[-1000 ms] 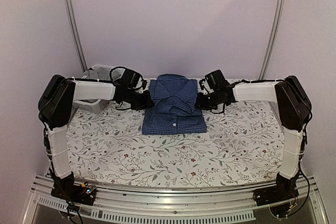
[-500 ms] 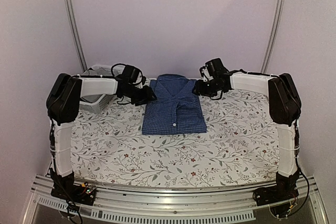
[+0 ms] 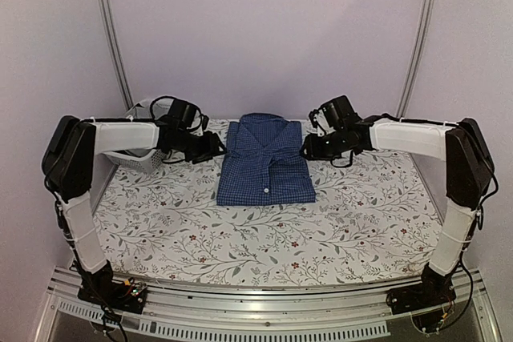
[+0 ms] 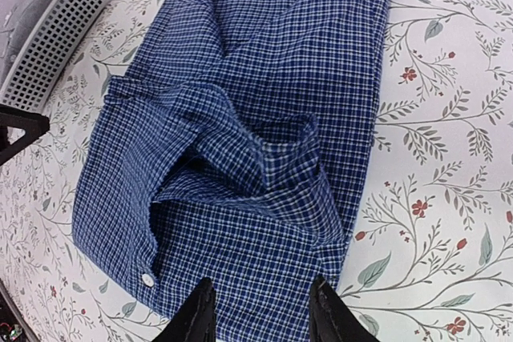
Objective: Fold and stack the long sleeve shirts
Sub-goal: Smooth out the 2/3-rectangle-folded shirt at the center of the board.
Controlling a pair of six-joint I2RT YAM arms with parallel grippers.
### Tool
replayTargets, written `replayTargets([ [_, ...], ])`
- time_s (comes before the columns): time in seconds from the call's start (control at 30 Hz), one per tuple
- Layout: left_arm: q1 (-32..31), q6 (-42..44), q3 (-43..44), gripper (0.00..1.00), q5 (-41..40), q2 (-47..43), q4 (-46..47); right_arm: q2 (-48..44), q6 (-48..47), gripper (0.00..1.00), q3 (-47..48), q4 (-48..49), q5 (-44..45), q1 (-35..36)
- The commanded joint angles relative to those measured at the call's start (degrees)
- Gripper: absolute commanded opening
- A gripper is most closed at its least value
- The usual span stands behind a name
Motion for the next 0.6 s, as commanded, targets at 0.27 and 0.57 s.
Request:
replayTargets([
  [0.27,-1.8,-1.2,-5.2,0.56,2.3,-4.5,3.3,2.6,2.6,0.21,-4.7,8.9,-10.8,1.7],
  [0.57,-1.9,-1.3,-6.4,0.56,2.7,-6.1,2.6,17.2,1.4,0.26,10.9,4.7,-12.5,-3.2],
])
